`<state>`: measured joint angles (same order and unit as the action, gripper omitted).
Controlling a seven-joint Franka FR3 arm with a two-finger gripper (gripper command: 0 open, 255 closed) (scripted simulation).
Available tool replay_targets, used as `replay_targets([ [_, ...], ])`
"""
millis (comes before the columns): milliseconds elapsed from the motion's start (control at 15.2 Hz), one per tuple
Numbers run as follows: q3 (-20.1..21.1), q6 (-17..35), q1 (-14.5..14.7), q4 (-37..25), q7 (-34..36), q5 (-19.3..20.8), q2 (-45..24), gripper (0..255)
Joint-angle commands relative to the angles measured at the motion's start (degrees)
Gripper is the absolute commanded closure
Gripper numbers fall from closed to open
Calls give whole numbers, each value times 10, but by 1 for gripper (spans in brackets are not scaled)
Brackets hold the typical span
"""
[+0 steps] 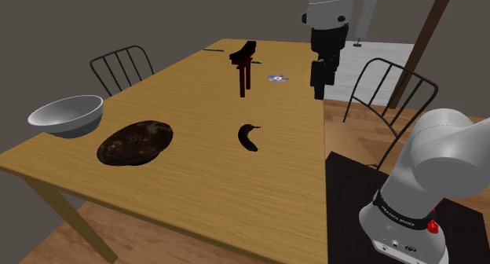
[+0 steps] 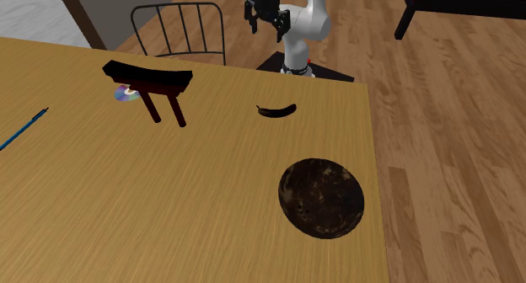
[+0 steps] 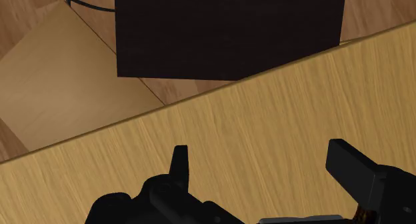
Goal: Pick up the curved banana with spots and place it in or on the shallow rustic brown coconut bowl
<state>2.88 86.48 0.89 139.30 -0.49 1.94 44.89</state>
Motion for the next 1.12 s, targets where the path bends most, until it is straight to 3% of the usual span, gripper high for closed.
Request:
replay_targets([
  [0,0,0,0,0,0,0,0,0],
  [594,106,179,10,54,174,-82,-51,0],
  [1056,197,327,-4,40,313,-101,-151,0],
])
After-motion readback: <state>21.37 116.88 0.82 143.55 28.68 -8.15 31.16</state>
